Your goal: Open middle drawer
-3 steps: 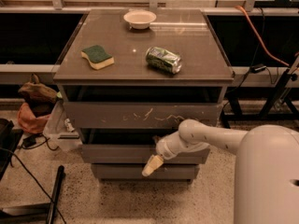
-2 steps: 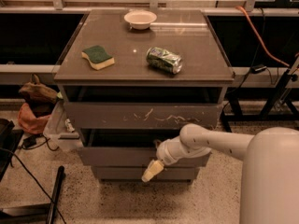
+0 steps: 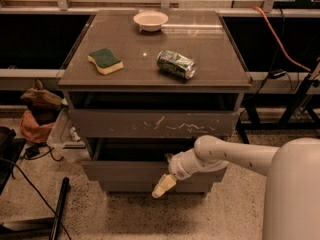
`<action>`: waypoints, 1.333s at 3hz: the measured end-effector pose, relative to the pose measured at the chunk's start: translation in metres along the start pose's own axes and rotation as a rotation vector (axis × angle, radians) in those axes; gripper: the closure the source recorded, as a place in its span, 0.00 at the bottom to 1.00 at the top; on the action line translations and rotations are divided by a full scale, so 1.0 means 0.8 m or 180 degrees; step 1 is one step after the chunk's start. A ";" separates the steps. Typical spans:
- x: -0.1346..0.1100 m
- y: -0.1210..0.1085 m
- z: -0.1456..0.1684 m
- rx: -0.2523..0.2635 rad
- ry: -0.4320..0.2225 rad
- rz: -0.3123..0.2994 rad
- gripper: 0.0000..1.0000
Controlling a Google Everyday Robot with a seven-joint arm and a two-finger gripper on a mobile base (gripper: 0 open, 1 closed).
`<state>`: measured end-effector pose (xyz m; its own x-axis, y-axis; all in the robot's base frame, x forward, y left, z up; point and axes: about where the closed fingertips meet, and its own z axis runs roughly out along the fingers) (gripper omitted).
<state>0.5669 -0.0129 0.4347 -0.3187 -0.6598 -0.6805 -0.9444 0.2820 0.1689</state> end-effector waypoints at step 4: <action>0.019 0.110 -0.040 -0.0260 0.0407 0.0240 0.00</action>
Offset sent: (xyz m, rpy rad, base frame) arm -0.1001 -0.0148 0.0388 -0.1402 0.1640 0.0265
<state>0.4764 -0.0205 0.4625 -0.3918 -0.7235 -0.5684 -0.9191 0.2801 0.2771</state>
